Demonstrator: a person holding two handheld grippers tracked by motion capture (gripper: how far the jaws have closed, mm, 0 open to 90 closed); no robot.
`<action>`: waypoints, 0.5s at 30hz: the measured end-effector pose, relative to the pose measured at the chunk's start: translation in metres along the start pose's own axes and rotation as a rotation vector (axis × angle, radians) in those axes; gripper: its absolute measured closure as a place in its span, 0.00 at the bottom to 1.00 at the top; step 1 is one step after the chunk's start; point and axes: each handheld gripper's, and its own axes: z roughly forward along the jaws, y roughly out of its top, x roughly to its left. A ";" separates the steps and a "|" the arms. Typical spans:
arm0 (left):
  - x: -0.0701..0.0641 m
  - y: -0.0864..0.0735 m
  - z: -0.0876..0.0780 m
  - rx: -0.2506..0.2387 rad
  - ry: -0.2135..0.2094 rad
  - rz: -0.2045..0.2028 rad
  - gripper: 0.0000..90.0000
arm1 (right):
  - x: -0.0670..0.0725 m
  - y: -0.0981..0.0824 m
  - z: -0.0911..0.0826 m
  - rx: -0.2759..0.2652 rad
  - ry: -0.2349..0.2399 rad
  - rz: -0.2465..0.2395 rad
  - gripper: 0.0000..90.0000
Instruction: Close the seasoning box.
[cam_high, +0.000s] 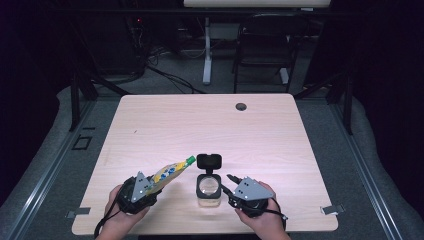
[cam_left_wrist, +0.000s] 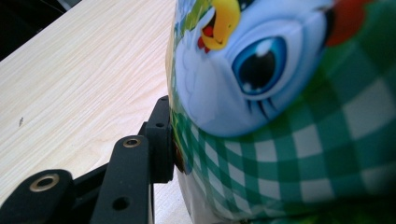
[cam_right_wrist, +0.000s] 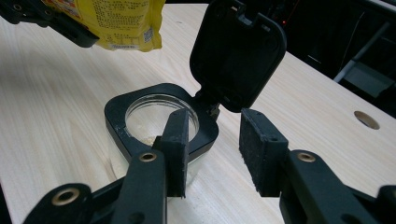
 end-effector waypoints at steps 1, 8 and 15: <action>0.000 0.000 0.000 -0.004 -0.001 -0.001 0.63 | 0.001 0.001 0.000 0.000 0.001 -0.008 0.71; 0.001 0.001 -0.003 -0.005 0.014 0.004 0.63 | 0.004 0.012 0.001 0.019 0.025 -0.068 0.73; -0.001 0.002 -0.002 0.006 0.039 0.036 0.63 | 0.007 0.026 -0.001 -0.001 0.000 -0.113 0.74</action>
